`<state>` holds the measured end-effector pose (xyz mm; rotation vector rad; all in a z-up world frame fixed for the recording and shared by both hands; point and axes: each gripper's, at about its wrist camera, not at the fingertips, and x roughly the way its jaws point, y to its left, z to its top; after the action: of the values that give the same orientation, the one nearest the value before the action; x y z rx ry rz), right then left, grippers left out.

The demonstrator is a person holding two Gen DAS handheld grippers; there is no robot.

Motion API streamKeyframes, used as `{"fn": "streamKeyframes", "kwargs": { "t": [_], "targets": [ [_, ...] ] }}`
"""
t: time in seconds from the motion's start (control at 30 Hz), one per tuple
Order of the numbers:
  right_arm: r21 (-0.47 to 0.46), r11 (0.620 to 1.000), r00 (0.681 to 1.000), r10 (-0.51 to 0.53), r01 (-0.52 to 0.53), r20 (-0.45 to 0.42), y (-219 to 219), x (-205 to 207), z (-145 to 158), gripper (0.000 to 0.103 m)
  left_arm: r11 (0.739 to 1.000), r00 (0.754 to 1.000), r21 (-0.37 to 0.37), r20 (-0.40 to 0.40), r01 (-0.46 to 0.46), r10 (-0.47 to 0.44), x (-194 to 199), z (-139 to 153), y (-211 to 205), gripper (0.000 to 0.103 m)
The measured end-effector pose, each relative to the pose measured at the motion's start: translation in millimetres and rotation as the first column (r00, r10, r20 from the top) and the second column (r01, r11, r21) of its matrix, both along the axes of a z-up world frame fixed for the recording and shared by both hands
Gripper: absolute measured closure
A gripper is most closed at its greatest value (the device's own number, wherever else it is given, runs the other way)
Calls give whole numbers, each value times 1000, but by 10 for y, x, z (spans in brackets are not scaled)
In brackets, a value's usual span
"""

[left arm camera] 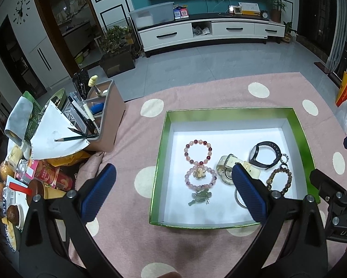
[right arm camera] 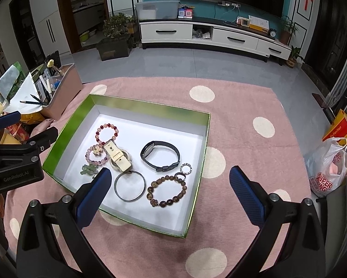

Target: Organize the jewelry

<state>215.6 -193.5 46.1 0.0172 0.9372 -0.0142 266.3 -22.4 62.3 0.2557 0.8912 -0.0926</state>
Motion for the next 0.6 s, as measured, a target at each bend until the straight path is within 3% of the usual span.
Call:
{"fn": "streamKeyframes", "kwargs": {
  "t": [0.6],
  "targets": [
    [5, 1000, 1000, -12, 12, -9, -42, 20, -70, 1, 1000, 1000, 18, -3, -1, 1, 28, -66, -12, 2]
  ]
}}
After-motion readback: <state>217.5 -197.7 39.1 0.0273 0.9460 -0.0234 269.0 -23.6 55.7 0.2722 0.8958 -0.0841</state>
